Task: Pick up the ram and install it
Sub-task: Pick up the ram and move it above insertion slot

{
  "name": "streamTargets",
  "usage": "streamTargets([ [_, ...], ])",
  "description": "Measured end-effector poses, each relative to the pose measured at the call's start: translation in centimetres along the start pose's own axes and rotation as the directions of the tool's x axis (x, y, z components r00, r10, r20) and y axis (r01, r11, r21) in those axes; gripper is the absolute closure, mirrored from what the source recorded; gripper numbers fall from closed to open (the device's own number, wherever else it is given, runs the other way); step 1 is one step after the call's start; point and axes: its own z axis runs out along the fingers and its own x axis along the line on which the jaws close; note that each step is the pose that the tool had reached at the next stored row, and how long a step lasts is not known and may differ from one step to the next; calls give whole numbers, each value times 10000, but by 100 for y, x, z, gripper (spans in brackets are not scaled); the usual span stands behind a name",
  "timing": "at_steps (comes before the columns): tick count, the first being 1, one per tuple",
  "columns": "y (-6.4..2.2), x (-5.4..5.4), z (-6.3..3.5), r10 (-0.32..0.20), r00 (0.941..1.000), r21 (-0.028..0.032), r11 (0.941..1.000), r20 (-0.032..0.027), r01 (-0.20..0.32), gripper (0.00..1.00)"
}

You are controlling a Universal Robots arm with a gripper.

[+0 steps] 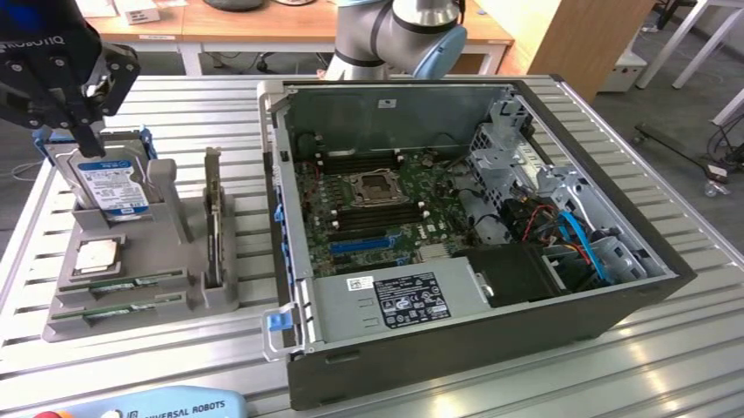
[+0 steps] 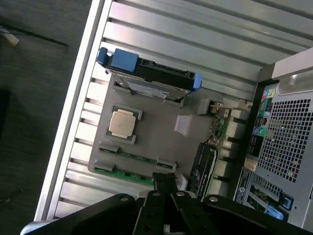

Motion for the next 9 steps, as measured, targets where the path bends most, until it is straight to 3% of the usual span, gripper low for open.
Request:
streamTargets([
  [5,0,0,3,-902,9959,-21,9959,-44,902,90],
  [9,-1,0,6,-1631,9866,-42,9866,-77,1631,90],
])
